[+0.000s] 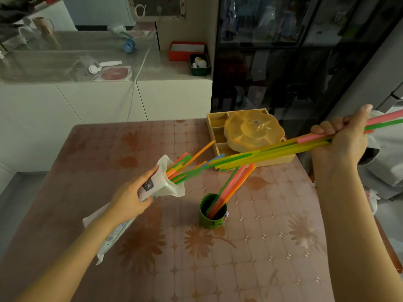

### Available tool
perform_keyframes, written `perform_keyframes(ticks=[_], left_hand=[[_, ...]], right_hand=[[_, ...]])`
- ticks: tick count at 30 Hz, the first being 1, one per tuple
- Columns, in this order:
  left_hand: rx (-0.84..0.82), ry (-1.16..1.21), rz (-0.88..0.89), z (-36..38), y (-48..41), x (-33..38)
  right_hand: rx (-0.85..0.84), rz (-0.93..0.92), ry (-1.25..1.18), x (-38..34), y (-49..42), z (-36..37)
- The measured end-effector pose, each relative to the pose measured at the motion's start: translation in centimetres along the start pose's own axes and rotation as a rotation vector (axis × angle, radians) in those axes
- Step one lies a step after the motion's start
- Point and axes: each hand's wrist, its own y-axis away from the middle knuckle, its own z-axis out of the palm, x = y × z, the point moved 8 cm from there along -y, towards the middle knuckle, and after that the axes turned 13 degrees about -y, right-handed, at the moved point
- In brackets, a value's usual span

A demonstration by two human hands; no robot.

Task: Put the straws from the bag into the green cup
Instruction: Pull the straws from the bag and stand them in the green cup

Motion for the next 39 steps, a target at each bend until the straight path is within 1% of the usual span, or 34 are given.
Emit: perform_keyframes(ticks=[3, 7, 10, 13, 21, 25, 30, 32, 36, 39], left_hand=[[0.015, 0.021, -0.059, -0.4, 0.4, -1.6], [0.028, 0.023, -0.104, -1.0, 0.5, -2.7], [0.031, 0.028, -0.105, -1.0, 0.4, -2.8], [0.031, 0.017, -0.097, -0.8, 0.2, -2.8], [0.062, -0.117, -0.089, -0.3, 0.1, -3.9], [0.06, -0.16, -0.086, -0.3, 0.4, -4.5], [0.101, -0.118, -0.17, -1.1, 1.0, -5.7], [0.104, -0.101, -0.177, -1.1, 1.1, -5.9], [0.138, -0.04, -0.241, -1.8, 1.2, -6.8], [0.2, 0.058, -0.319, -2.6, 1.7, -8.0]], right_hand=[[0.001, -0.006, 0.0, -0.6, -0.2, -0.5], [-0.12, 0.038, 0.143, 1.1, 0.6, -0.2], [-0.241, 0.071, 0.29, 4.0, 2.2, 0.1], [-0.302, 0.08, 0.416, 6.6, 3.7, -0.4], [-0.412, 0.115, 0.559, 11.1, 7.1, -1.2], [-0.481, 0.096, 0.623, 11.5, 7.9, -0.7], [-0.495, 0.052, 0.602, 10.0, 7.0, 1.1], [-0.495, 0.059, 0.588, 9.7, 6.9, 1.5], [-0.449, 0.083, 0.419, 7.6, 5.7, 1.8], [-0.392, 0.043, 0.28, 4.6, 3.8, 2.3]])
